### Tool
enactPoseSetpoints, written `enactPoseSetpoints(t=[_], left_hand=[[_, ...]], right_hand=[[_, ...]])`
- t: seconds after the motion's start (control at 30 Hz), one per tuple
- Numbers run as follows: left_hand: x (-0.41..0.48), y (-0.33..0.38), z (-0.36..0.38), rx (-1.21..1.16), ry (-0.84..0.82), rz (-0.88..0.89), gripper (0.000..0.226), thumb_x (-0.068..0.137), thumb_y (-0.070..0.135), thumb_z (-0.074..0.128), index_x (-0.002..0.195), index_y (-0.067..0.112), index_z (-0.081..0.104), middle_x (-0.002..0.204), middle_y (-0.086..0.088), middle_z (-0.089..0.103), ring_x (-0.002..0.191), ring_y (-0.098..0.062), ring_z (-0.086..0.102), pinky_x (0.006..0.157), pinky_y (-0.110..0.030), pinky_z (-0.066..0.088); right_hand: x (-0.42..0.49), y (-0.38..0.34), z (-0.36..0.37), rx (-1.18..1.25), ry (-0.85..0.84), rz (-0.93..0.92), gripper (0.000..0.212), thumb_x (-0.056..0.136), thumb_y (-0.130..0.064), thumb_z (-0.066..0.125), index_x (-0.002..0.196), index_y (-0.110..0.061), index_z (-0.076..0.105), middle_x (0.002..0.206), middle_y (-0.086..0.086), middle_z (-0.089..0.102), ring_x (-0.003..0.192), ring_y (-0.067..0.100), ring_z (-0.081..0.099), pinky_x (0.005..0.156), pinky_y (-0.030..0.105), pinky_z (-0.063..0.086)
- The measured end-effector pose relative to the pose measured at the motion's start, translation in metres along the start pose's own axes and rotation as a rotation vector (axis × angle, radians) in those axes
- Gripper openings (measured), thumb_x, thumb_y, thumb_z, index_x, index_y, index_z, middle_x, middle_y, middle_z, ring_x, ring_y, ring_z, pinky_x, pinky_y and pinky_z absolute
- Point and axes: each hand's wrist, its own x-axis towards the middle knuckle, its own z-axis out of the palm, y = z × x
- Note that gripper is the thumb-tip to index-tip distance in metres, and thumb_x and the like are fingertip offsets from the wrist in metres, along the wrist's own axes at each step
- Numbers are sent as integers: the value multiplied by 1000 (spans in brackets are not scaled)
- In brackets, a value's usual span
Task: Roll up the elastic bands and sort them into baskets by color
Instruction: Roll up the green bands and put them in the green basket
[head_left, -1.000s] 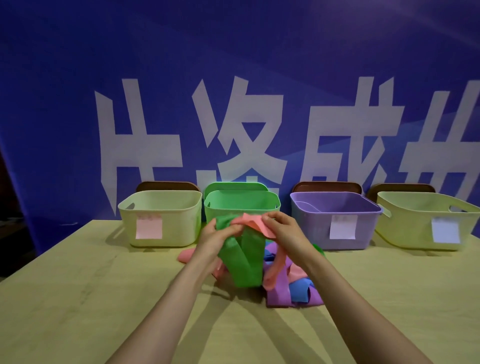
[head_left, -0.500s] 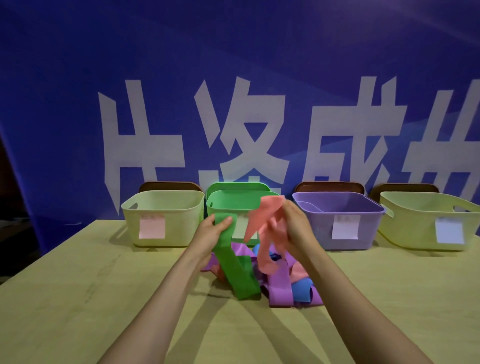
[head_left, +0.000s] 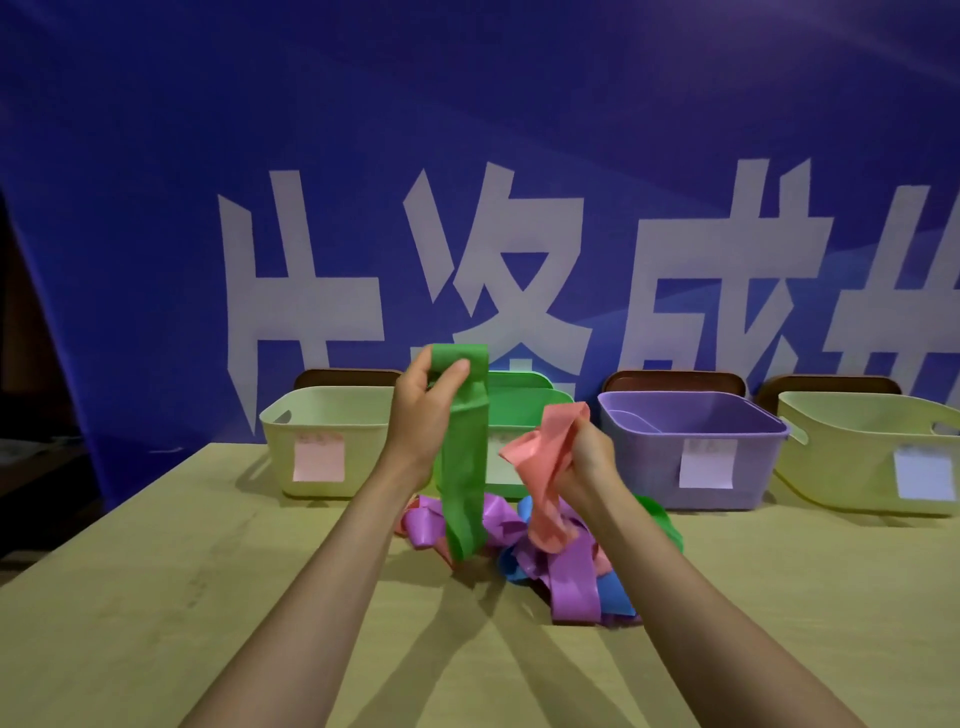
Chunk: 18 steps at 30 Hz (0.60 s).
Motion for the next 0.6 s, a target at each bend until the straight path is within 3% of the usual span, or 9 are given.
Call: enactPoseSetpoints(t=[0.1,0.17,0.2,0.23,0.3,0.33,0.43,0.5,0.6], left_hand=[[-1,17,5,-45,-10,-3,14,91,5,53,84,15,60,76,0,62,70,-12,58,65,-28,48],[-1,23,5,-83,-6,-14,13,90,5,53,83,14,60,77,-4,61,73,-18,57,67,-32,47],[0,25,5,-101,-4,-26,13,90,4,53,83,14,60,78,-5,61,75,-21,56,69,-34,47],[1,27,4,-116,-6,-42,14,90,4,52,83,14,60,79,-5,62,76,-22,57,70,-34,47],[2,26,3,-145,-27,-93,16,90,3,50,83,14,60,77,-5,63,72,-19,58,68,-31,48],[1,25,4,-155,-42,-124,17,91,2,49,84,14,59,75,-3,64,69,-16,60,66,-29,49],[-1,19,7,-168,-75,-207,22,93,-1,44,85,12,59,66,4,67,60,-7,63,58,-21,51],[-4,14,9,-189,-108,-260,24,94,-4,40,89,10,59,72,1,69,64,-7,65,57,-19,52],[-8,8,13,-202,-176,-298,23,92,-8,42,97,7,59,88,-7,68,74,-12,67,64,-20,55]], right_hand=[[7,9,17,-95,9,-53,30,92,-4,46,64,-11,46,38,-1,42,36,11,43,40,16,33],[6,15,25,-334,-47,-34,23,91,-3,46,69,-8,53,53,2,52,49,13,50,37,14,32],[4,18,26,-504,-95,-19,18,91,-3,47,77,-6,58,68,5,58,63,15,53,45,16,39],[5,22,24,-678,-144,0,12,91,-4,49,89,-3,61,87,6,60,80,18,55,63,21,45],[3,27,17,-951,-207,-15,22,92,-5,49,111,-2,60,118,6,54,112,22,48,96,33,37],[0,25,14,-990,-243,-58,22,92,-6,49,110,-6,62,123,5,56,117,22,47,99,36,36],[-20,19,11,-752,-383,-228,19,98,-21,48,96,-11,64,105,7,67,101,21,60,89,32,47],[-39,9,10,-607,-436,-355,22,98,-30,49,96,-12,61,95,7,66,89,18,63,80,28,52],[-56,-1,4,-698,-479,-513,28,89,-35,61,111,-22,51,101,3,60,92,15,60,84,29,50]])
